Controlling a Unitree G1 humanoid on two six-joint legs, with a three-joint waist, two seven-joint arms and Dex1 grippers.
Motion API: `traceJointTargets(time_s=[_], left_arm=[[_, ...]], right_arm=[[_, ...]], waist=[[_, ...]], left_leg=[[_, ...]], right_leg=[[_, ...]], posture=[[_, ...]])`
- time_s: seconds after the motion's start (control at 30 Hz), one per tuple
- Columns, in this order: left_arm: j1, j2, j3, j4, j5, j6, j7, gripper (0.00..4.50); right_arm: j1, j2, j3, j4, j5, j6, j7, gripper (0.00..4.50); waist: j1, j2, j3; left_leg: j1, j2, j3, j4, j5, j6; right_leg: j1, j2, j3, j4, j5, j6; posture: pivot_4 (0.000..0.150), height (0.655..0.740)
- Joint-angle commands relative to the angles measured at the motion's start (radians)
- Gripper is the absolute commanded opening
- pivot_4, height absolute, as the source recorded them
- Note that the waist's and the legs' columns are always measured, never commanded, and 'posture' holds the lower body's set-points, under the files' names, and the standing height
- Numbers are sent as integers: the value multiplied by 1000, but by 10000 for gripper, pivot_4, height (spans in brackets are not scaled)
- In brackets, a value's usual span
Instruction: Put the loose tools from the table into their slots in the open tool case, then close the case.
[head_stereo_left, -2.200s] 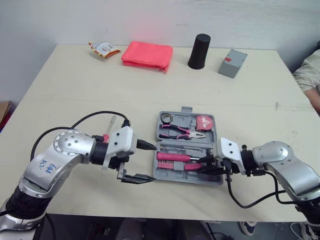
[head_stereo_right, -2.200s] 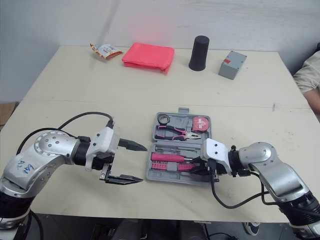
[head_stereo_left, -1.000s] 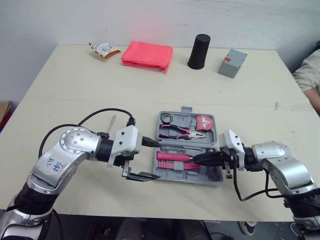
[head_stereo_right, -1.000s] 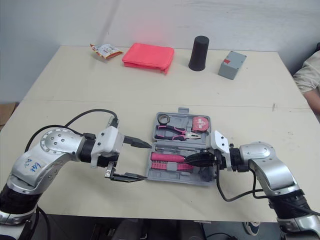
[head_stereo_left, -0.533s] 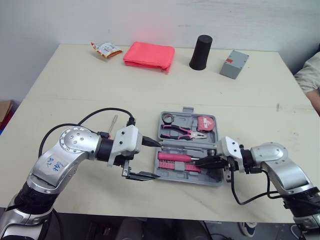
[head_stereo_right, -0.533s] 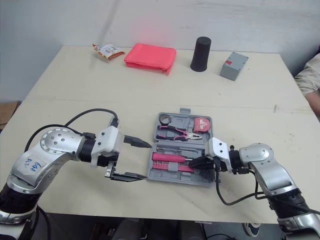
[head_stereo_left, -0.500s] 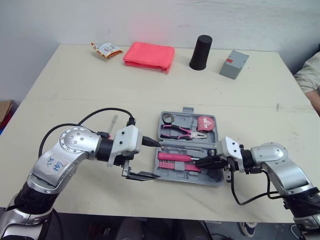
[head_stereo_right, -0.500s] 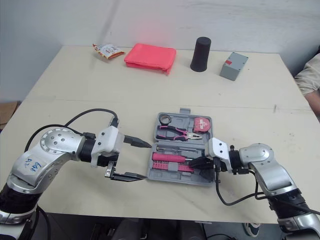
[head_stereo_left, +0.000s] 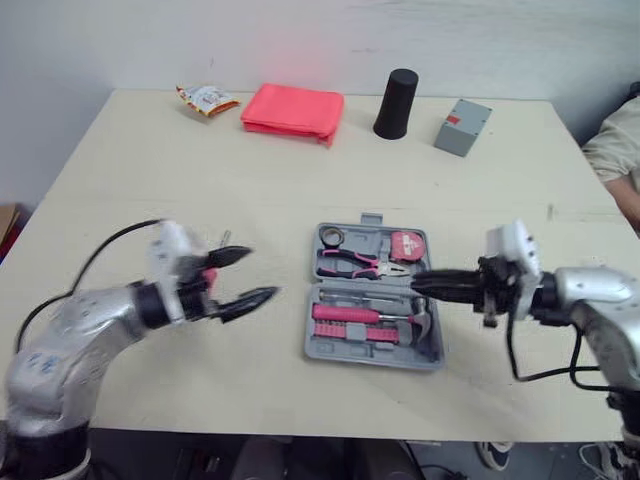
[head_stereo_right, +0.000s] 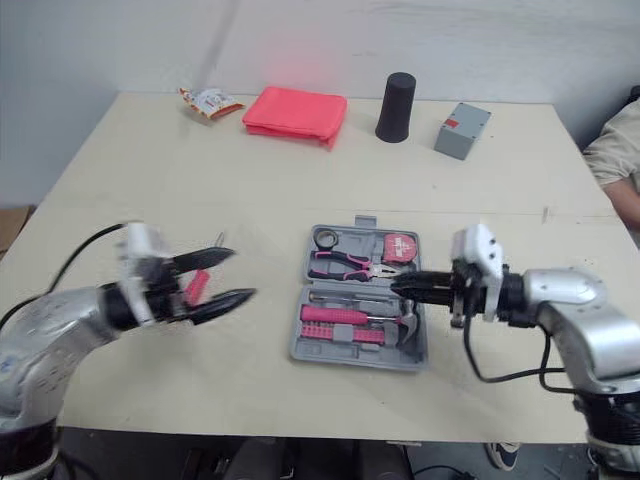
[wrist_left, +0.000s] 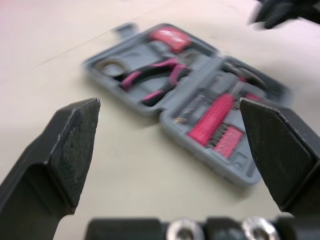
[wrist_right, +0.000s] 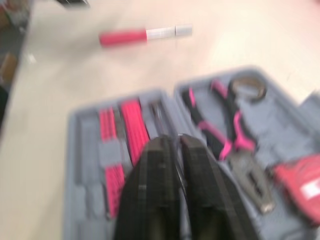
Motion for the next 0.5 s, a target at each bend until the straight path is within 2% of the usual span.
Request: traceJointTargets(time_s=[0.03,0.13,0.17,0.27,0.37,0.5], left_arm=[[125,-34,164,-115,-51,-1,87,45000],[361,-145,336,-177,-24,-57,149,45000],[434,-189,386,-200,-34,-73,166,45000],[604,-296,472,-254,-66,-129,185,45000],[705,-350,466,-278,-48,-181,187,45000],[682,-309,369,-296,-23,-146,268,45000]], right_arm=[[-50,-8,-46,-62,147,102,-18,25177],[-106,-29,-36,-38,179,128,23,41038],[-120,-36,-32,-21,176,128,36,44392],[-136,-65,-26,21,160,125,78,44392],[-151,-74,-16,46,152,121,97,44392],[-172,-52,13,62,131,105,95,44392]], waist=[[1,0,0],[0,-1,0],[-1,-1,1],[3,-4,2],[12,-5,2],[5,-5,2]], left_leg=[[0,0,0,0,0,0],[0,-1,0,0,-1,1],[0,-1,1,0,-3,3],[0,-1,1,1,-6,5],[0,-2,0,1,-7,8],[0,-2,0,0,-7,8]], right_leg=[[0,0,0,-1,0,0],[1,-2,0,-3,0,0],[1,-2,1,-3,0,0],[1,-2,0,-9,0,0],[3,-3,-1,-12,0,0],[4,-3,0,-13,0,0]], posture=[[1500,7361],[1500,7361],[1500,7361],[1500,7361],[1500,7361],[1500,7361]])
